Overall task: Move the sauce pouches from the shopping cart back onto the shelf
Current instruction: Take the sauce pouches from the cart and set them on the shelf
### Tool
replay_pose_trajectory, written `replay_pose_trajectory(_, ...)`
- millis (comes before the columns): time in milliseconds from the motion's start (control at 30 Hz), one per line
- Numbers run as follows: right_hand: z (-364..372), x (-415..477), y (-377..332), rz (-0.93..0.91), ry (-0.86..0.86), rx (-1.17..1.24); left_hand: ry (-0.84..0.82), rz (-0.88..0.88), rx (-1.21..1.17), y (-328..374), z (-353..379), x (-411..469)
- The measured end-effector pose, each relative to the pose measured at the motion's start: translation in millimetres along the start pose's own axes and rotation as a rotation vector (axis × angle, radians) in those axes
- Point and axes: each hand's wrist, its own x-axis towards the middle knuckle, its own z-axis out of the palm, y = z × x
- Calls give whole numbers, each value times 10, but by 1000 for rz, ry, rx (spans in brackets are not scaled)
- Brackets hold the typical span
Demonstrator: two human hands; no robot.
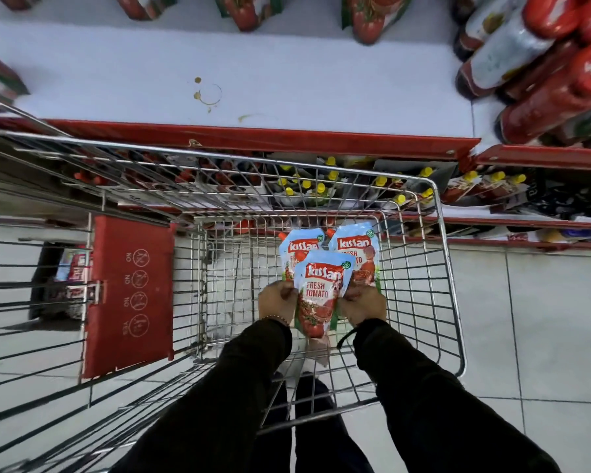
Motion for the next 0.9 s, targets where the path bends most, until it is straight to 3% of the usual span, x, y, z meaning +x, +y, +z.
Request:
replay_pose_trajectory(167, -45, 31, 98, 14, 6, 92, 22, 49, -29, 22, -31, -16)
replay_pose_trajectory(267, -120, -202, -13, -116, 45, 126, 52, 86, -112, 68, -269, -154)
replay_pose_trajectory(567, -395, -929, -715, -407, 180, 370, 118, 297, -410, 431, -1161, -545)
replay_pose_trajectory(900, -558, -1453, -1904, -690, 183, 560, 389, 566, -516, 991, -2300, -659)
